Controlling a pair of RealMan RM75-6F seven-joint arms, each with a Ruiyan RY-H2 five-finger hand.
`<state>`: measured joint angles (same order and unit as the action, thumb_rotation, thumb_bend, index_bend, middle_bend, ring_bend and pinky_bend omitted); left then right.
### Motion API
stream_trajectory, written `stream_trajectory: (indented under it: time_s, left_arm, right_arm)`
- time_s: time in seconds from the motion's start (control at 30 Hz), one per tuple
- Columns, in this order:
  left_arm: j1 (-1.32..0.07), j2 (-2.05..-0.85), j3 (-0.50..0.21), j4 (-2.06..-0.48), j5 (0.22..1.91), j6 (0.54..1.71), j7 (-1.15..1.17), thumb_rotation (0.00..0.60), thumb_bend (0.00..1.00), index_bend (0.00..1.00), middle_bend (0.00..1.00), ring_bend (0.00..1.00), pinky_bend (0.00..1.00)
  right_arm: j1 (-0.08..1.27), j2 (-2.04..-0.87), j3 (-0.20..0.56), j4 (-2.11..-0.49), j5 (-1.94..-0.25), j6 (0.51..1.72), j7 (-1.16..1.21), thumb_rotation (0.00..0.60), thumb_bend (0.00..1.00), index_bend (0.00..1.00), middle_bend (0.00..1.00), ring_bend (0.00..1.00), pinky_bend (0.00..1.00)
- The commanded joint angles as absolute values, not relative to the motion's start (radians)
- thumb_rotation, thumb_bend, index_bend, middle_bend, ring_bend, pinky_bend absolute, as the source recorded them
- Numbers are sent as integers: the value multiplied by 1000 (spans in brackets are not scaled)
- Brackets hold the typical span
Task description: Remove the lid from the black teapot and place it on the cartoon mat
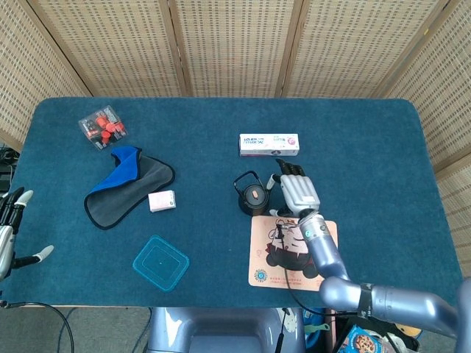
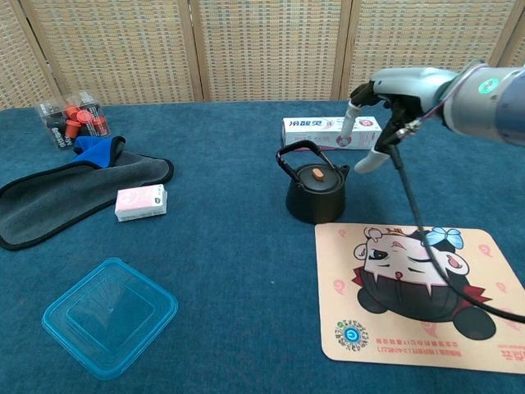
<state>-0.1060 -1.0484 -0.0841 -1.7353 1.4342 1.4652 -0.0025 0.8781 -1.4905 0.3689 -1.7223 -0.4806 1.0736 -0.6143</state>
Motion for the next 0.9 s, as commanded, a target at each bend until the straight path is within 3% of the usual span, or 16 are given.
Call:
stream_trajectory:
  time_s: [0.03,0.9]
  left_arm:
    - [-110,-1048,-88,-1731,1426,1457,-8,600,66,0,0,0,0]
    - [-121,-1048,-92,-1713,1396,1430,-27,600,65,0,0,0,0]
  right_arm:
    - [962,-1583,407,-1673,-358,1159,-693,600,256,447,0,0,0]
    - [1087,-1776,478,-1423,-183,1168,-759,600,376,467,0,0,0]
